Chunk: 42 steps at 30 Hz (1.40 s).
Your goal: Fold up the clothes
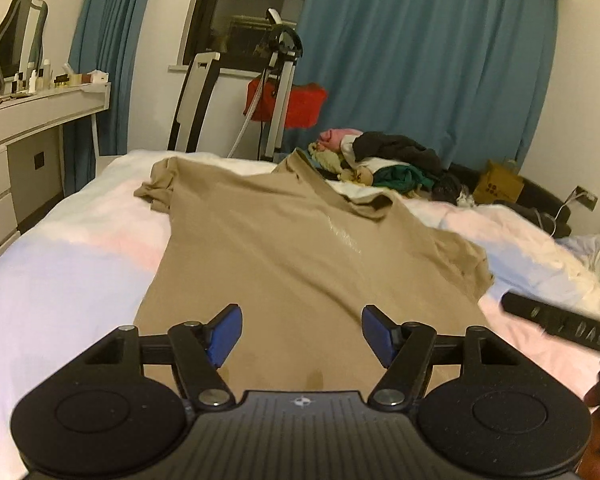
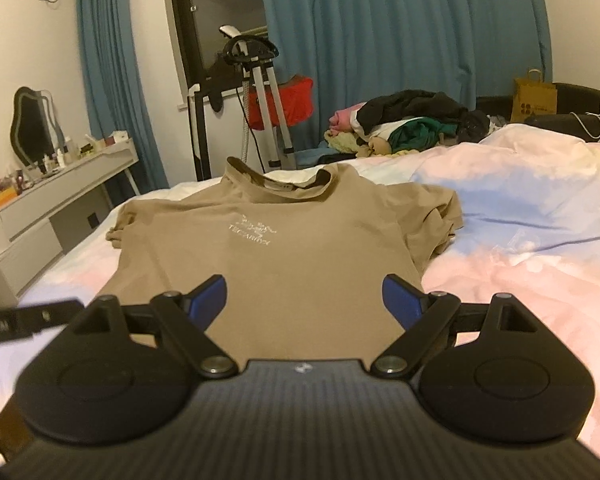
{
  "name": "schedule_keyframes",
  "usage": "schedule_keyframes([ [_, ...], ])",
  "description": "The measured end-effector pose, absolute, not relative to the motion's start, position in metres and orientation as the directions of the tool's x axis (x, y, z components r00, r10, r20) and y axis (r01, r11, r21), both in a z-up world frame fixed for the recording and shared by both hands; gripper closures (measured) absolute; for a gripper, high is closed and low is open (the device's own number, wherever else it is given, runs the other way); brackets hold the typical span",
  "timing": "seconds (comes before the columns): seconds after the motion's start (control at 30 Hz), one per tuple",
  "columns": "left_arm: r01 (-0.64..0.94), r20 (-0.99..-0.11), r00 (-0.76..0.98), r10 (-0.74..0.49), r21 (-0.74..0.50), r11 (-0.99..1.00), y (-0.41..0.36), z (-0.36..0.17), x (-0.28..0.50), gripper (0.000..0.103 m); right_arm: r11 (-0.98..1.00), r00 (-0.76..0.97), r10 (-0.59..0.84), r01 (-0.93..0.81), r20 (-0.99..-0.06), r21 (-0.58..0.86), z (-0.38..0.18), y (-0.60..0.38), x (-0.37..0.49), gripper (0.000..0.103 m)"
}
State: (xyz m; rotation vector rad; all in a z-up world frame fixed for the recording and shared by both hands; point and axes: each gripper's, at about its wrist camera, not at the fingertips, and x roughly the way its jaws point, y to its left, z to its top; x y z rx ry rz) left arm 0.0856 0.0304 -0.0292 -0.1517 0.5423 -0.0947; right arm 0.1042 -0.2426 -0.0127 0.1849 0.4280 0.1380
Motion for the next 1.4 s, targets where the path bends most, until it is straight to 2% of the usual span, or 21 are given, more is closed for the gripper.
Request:
schedule_keyframes([
  [0.2,0.048,-0.523,0.841,-0.136,-0.179,0.983,0.039,-0.041,0.092,0.033,0.947,0.907,0.176,-0.051,-0.383,0.317,-0.010,-0.264,0.109,0.021],
  [0.47,0.038,-0.544,0.828,-0.137,-0.188,0.981,0.038,-0.049,0.099,0.033,0.916,0.903,0.152,0.024,-0.402,0.401,-0.015,-0.294,0.139,0.049],
  [0.7,0.030,-0.557,0.818,-0.142,-0.205,0.978,0.038,-0.057,0.103,0.033,0.820,0.916,0.092,0.153,-0.391,0.551,-0.021,-0.376,0.195,0.048],
  [0.8,0.027,-0.560,0.815,-0.150,-0.223,0.975,0.037,-0.061,0.108,0.033,0.743,0.905,0.103,0.207,-0.413,0.637,-0.050,-0.420,0.227,0.048],
  [0.9,0.025,-0.564,0.810,-0.162,-0.242,0.970,0.037,-0.065,0.115,0.033,0.656,0.891,0.175,0.212,-0.419,0.725,-0.085,-0.445,0.255,0.048],
  [1.17,0.030,-0.568,0.800,-0.192,-0.282,0.959,0.030,-0.079,0.140,0.033,0.739,0.859,0.197,0.186,-0.472,0.647,-0.127,-0.443,0.325,0.049],
  [1.33,0.023,-0.597,0.776,-0.204,-0.297,0.955,0.030,-0.090,0.149,0.033,0.744,0.871,0.281,0.068,-0.404,0.665,-0.134,-0.435,0.355,0.049],
  [1.37,0.017,-0.597,0.777,-0.200,-0.298,0.954,0.031,-0.090,0.148,0.033,0.749,0.867,0.299,0.045,-0.398,0.662,-0.134,-0.432,0.357,0.051],
  [1.4,0.007,-0.594,0.780,-0.196,-0.305,0.952,0.032,-0.090,0.147,0.033,0.753,0.864,0.318,0.022,-0.392,0.658,-0.135,-0.428,0.360,0.059],
])
